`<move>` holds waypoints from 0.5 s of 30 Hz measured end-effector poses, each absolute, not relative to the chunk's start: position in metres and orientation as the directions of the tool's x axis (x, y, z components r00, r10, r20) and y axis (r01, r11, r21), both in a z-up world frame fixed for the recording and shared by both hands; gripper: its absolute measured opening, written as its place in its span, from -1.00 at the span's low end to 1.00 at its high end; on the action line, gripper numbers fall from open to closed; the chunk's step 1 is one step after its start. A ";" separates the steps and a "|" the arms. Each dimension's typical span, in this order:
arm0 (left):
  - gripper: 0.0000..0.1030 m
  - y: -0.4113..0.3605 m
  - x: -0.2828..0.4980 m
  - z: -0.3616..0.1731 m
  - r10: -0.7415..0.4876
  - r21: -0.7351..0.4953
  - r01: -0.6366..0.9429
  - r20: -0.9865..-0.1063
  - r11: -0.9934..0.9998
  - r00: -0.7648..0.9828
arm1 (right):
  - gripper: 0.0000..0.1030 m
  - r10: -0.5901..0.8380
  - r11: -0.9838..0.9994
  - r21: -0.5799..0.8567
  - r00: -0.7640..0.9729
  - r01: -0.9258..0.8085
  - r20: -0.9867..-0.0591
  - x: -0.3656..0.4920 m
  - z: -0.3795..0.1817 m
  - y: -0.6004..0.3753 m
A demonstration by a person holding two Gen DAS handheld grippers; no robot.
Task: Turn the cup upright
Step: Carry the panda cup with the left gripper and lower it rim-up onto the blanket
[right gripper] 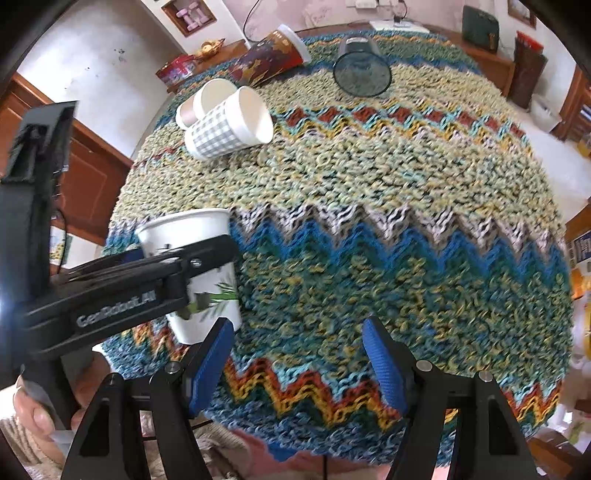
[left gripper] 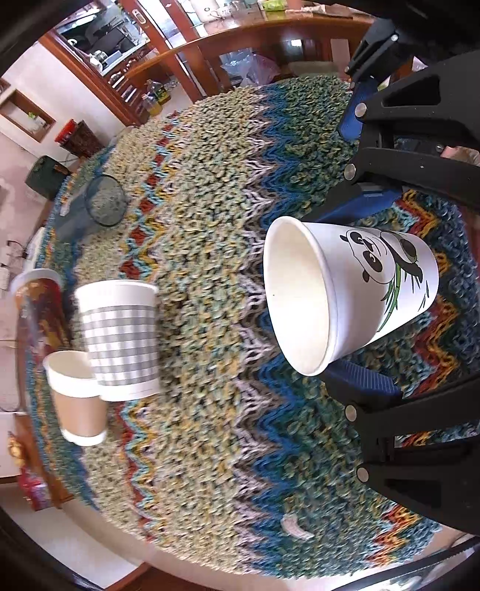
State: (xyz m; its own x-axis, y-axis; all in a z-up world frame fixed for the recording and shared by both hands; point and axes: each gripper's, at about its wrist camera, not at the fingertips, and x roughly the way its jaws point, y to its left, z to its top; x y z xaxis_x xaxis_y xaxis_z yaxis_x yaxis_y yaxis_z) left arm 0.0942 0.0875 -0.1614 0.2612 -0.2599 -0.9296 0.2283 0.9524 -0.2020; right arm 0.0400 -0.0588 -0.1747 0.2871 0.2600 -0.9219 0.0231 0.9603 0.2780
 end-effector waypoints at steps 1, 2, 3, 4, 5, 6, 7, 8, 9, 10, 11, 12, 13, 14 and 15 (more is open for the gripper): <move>0.39 0.089 0.095 -0.160 -0.260 -0.198 0.232 -0.925 0.952 0.278 | 0.42 0.241 0.965 0.261 0.299 0.026 -0.923 0.042 -0.175 -0.059; 0.39 0.091 0.095 -0.157 -0.256 -0.186 0.239 -0.916 0.953 0.308 | 0.42 0.221 0.970 0.242 0.311 0.029 -0.924 0.043 -0.175 -0.058; 0.39 0.092 0.094 -0.156 -0.249 -0.172 0.245 -0.910 0.954 0.332 | 0.42 0.200 0.974 0.223 0.325 0.033 -0.924 0.044 -0.174 -0.058; 0.39 0.092 0.093 -0.155 -0.243 -0.159 0.251 -0.904 0.955 0.352 | 0.42 0.183 0.978 0.207 0.337 0.036 -0.923 0.044 -0.174 -0.059; 0.39 0.094 0.091 -0.154 -0.236 -0.142 0.260 -0.894 0.955 0.382 | 0.42 0.163 0.981 0.188 0.352 0.039 -0.922 0.045 -0.174 -0.058; 0.39 0.094 0.090 -0.153 -0.231 -0.128 0.267 -0.887 0.955 0.401 | 0.42 0.143 0.984 0.170 0.368 0.043 -0.919 0.045 -0.173 -0.058; 0.39 0.093 0.088 -0.154 -0.227 -0.117 0.273 -0.880 0.955 0.416 | 0.42 0.129 0.986 0.158 0.380 0.046 -0.916 0.045 -0.173 -0.059; 0.39 0.093 0.086 -0.154 -0.225 -0.104 0.281 -0.870 0.954 0.439 | 0.42 0.111 0.989 0.142 0.393 0.050 -0.913 0.046 -0.173 -0.060; 0.39 0.092 0.086 -0.154 -0.220 -0.093 0.285 -0.863 0.954 0.454 | 0.42 0.094 0.991 0.126 0.403 0.054 -0.910 0.045 -0.173 -0.060; 0.39 0.092 0.084 -0.154 -0.217 -0.080 0.290 -0.852 0.954 0.477 | 0.42 0.081 0.991 0.116 0.410 0.060 -0.908 0.046 -0.173 -0.060; 0.39 0.091 0.083 -0.154 -0.216 -0.073 0.293 -0.843 0.953 0.492 | 0.42 0.074 0.992 0.112 0.417 0.066 -0.906 0.047 -0.174 -0.060; 0.39 0.092 0.081 -0.153 -0.211 -0.059 0.294 -0.827 0.954 0.520 | 0.42 0.071 0.991 0.110 0.422 0.070 -0.904 0.047 -0.174 -0.061; 0.39 0.092 0.079 -0.152 -0.207 -0.048 0.294 -0.817 0.955 0.539 | 0.42 0.066 0.992 0.107 0.427 0.073 -0.902 0.047 -0.174 -0.062; 0.39 0.093 0.077 -0.152 -0.204 -0.032 0.298 -0.798 0.954 0.567 | 0.42 0.058 0.992 0.102 0.434 0.078 -0.899 0.047 -0.174 -0.062; 0.39 0.092 0.076 -0.152 -0.204 -0.024 0.301 -0.785 0.953 0.584 | 0.42 0.049 0.992 0.095 0.443 0.083 -0.895 0.047 -0.174 -0.062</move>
State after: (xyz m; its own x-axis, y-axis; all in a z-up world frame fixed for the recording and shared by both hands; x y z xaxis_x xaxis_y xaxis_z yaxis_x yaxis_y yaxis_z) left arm 0.0756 0.0920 -0.1516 0.5845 -0.2040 -0.7854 0.3006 0.9534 -0.0239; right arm 0.0474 -0.0619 -0.1739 0.4429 0.0490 -0.8952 0.0826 0.9920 0.0951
